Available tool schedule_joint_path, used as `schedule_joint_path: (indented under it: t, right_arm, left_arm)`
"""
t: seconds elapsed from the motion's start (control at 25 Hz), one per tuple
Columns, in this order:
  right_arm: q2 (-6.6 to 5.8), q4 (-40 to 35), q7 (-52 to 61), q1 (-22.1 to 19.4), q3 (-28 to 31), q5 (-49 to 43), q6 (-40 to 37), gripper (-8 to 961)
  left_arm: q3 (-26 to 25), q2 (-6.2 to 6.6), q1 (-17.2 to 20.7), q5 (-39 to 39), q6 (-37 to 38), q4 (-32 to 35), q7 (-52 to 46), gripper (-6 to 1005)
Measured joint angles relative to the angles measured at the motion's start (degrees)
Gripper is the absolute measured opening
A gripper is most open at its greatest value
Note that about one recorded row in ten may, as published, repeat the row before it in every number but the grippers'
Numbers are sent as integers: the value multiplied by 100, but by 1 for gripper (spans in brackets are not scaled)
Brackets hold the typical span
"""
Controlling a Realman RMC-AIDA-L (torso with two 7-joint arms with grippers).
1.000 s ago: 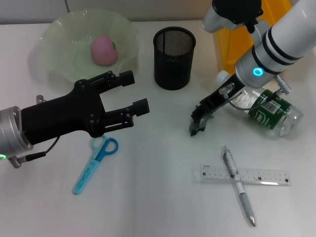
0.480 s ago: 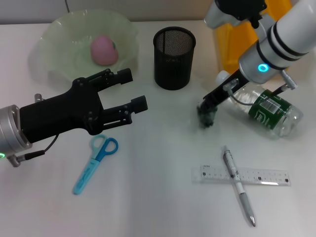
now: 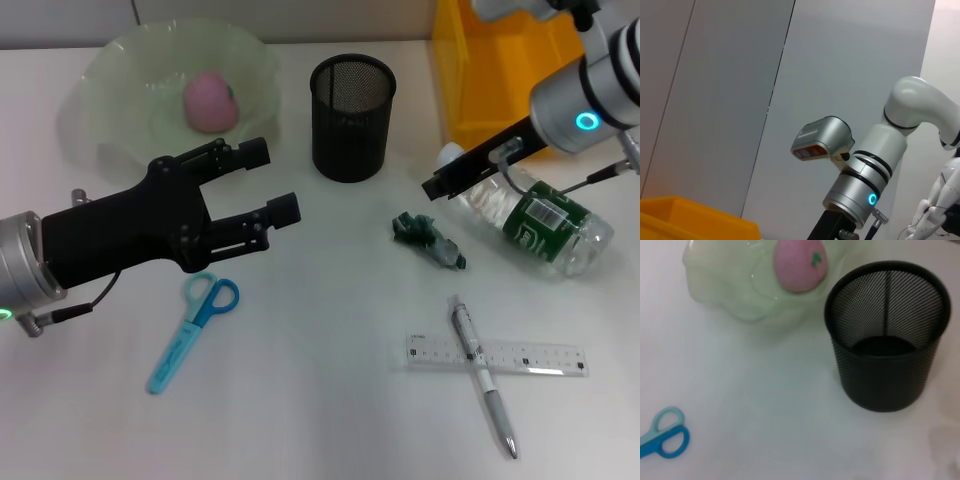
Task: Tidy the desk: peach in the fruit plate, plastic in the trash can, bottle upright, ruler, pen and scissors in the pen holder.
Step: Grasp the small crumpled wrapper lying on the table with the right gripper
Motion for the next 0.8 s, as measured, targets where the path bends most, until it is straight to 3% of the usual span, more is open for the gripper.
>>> schedule_joint_path:
  t: [0.2,0.64,0.72,0.8]
  right_arm:
    - [-8,33,20,14,5,3,-103,3]
    - [-20,923,-90,662,-42,-220,-31,10]
    - [-15,973,-108,688,-46,-266,20,206]
    - [-9,1018,-118,709,-56,-302,96,287]
  left_arm:
    - [0,0,-20,0,0,0,0,805]
    - [0,0,-11,0,1,-5,0,805]
    - [-2,0,-6,0,0,-8,0,805]
    - [-5,0,-4,0,0,-8,0,805]
